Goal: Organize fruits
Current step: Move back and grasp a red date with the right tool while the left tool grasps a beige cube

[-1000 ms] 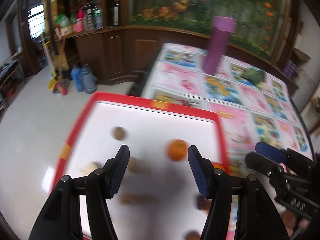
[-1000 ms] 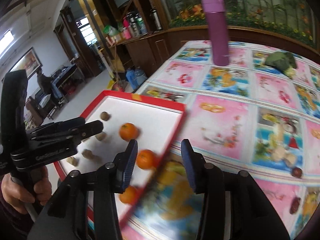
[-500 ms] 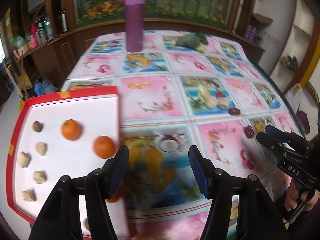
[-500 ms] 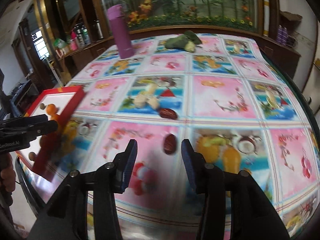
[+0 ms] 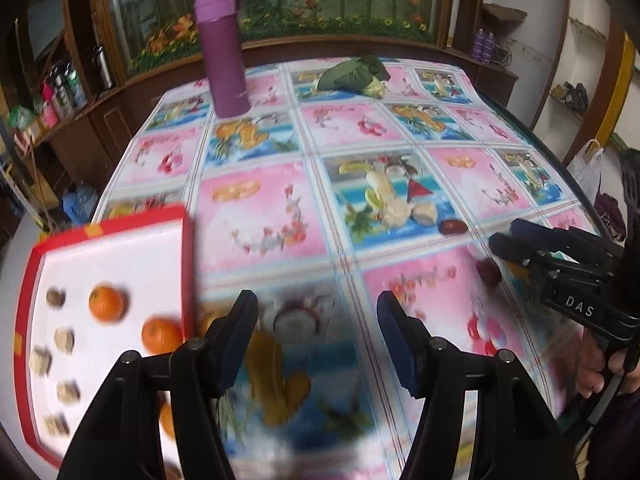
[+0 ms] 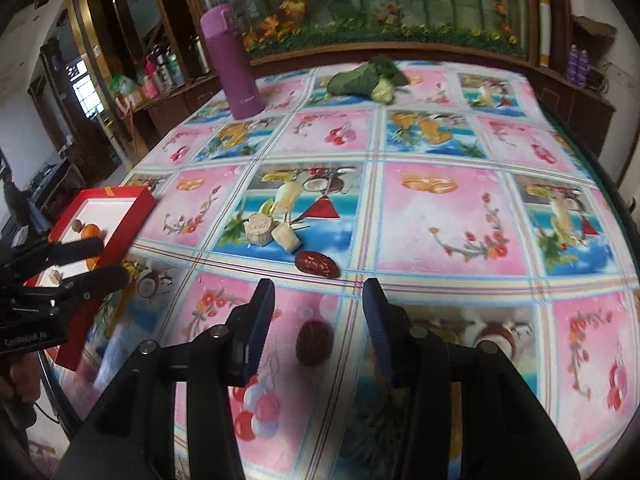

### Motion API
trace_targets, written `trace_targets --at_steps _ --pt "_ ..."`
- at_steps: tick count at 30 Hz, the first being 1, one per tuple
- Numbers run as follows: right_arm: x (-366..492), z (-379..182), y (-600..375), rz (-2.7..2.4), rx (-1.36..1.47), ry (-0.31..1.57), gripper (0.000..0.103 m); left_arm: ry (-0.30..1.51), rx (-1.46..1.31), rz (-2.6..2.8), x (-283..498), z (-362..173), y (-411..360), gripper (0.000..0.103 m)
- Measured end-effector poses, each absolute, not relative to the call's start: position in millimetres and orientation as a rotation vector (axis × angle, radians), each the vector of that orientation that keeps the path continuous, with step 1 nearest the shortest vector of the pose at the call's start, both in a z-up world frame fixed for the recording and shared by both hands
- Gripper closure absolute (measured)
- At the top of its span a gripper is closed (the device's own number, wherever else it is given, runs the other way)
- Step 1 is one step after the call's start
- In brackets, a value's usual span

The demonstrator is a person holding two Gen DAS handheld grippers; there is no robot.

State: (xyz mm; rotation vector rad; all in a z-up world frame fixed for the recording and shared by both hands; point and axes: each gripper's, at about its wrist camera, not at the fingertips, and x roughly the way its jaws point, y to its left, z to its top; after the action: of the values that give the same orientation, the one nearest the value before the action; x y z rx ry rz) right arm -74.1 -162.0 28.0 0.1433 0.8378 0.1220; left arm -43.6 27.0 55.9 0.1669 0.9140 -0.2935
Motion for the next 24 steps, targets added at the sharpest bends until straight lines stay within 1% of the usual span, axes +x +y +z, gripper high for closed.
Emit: trace_targets --at_steps 8,15,17,18,19,20,21,22,24 --pt "-39.1 9.6 -162.2 0.167 0.084 0.912 0.055 0.910 0.252 -0.422 -5.5 37.8 -9.8 0.041" --pt "-33.7 4.3 -160.7 0.203 0.052 0.910 0.057 0.929 0.260 -0.492 15.2 27.1 -26.9 0.041" --pt "-31.5 4.1 -162.5 0.206 0.056 0.903 0.060 0.940 0.264 -0.501 19.8 23.3 -30.6 0.041" --pt "-30.6 4.0 -163.7 0.208 0.060 0.899 0.063 0.947 0.268 -0.505 22.1 20.9 -32.6 0.041" --pt "-30.1 3.8 -164.6 0.209 0.059 0.895 0.070 0.953 0.271 -0.509 24.0 18.5 -34.3 0.041" --pt "-29.7 3.5 -165.2 0.205 0.051 0.893 0.074 0.959 0.273 -0.512 25.6 16.4 -35.7 0.041" --pt "-29.5 3.3 -166.6 0.198 0.042 0.889 0.080 0.967 0.277 -0.514 27.6 13.6 -36.8 0.041" --pt "-29.4 3.2 -168.1 0.196 0.043 0.888 0.084 0.971 0.280 -0.513 28.7 11.9 -37.6 0.041" --pt "-28.7 3.3 -172.8 0.204 0.069 0.891 0.084 0.975 0.280 -0.519 30.9 9.5 -39.0 0.041"
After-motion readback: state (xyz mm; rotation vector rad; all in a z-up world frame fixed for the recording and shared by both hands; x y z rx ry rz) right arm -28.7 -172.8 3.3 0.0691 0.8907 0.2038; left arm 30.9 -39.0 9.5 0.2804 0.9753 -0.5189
